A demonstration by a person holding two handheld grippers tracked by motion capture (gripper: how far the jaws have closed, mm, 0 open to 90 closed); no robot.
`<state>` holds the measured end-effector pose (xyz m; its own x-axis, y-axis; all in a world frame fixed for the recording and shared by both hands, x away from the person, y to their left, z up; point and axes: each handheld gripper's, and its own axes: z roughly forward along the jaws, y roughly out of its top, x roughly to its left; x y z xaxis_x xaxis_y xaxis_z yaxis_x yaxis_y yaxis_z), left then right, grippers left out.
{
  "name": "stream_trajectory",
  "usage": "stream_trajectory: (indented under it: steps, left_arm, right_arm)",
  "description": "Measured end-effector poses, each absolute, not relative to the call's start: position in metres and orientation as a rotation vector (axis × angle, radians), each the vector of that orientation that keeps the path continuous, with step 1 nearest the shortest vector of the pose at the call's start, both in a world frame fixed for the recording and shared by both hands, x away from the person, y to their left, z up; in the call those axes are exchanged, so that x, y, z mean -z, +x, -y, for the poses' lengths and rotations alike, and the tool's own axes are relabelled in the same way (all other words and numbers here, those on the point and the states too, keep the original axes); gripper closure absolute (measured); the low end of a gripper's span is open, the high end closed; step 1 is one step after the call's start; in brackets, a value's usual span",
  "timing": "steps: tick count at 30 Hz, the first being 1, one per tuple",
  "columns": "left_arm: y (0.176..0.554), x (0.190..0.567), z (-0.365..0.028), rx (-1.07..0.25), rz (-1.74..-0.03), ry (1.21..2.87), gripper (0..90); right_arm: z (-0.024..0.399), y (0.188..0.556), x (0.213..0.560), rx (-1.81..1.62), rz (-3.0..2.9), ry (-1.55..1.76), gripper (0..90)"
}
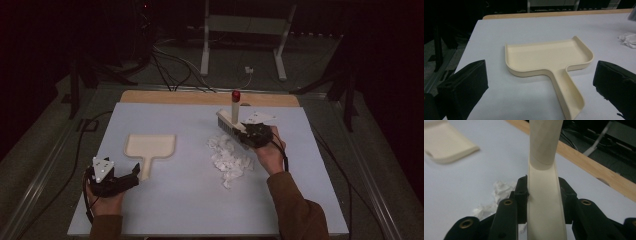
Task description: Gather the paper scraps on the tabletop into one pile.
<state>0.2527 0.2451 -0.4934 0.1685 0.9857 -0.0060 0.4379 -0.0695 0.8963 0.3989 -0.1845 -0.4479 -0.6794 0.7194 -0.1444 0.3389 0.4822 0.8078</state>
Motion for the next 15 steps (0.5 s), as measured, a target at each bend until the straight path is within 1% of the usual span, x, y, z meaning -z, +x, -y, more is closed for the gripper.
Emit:
stream_trajectory:
  steps: [9,15]
  left_arm:
    - [0.253,0.494,-0.246,-0.849,-1.387,1.635,0.4]
    - [0.253,0.494,-0.246,-0.845,-1.391,1.63,0.4]
  right_arm:
    - [0.169,0.401,0.463,-0.987,-2.388,0.659,67.6]
    - [0.172,0.395,0.465,-0.997,-2.461,0.566,67.6]
